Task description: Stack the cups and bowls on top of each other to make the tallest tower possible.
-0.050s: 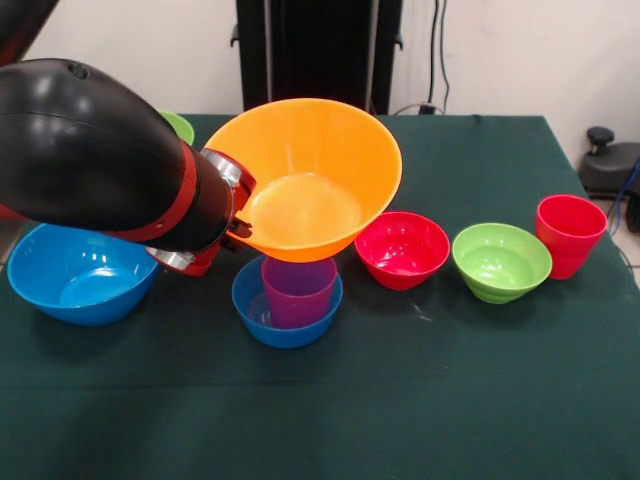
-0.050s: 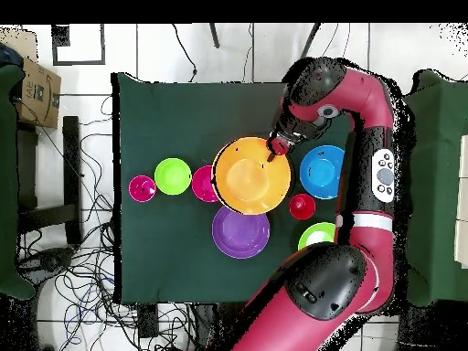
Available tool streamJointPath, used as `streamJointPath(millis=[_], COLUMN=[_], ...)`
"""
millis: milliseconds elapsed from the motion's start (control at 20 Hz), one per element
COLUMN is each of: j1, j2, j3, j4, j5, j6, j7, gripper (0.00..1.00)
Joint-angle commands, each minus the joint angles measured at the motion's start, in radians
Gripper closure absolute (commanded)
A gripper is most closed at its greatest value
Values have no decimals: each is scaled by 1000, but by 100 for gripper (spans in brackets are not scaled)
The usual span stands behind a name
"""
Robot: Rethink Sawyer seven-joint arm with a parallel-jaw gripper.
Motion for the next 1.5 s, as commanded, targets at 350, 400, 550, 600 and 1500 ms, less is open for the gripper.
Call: streamJointPath(millis=[350, 400, 550, 600, 1500], j1=[54, 56, 69, 71, 81], j2=[-26, -28, -28, -29, -14], j3=[-52, -51, -44, -44, -40], j4=[0, -5, -37, -42, -108], j5=[-53, -55, -69, -72, -123], j6=[3, 10, 38, 44, 78], j7=[-94, -96, -102, -105, -181], gripper=[100, 100, 100, 100, 100])
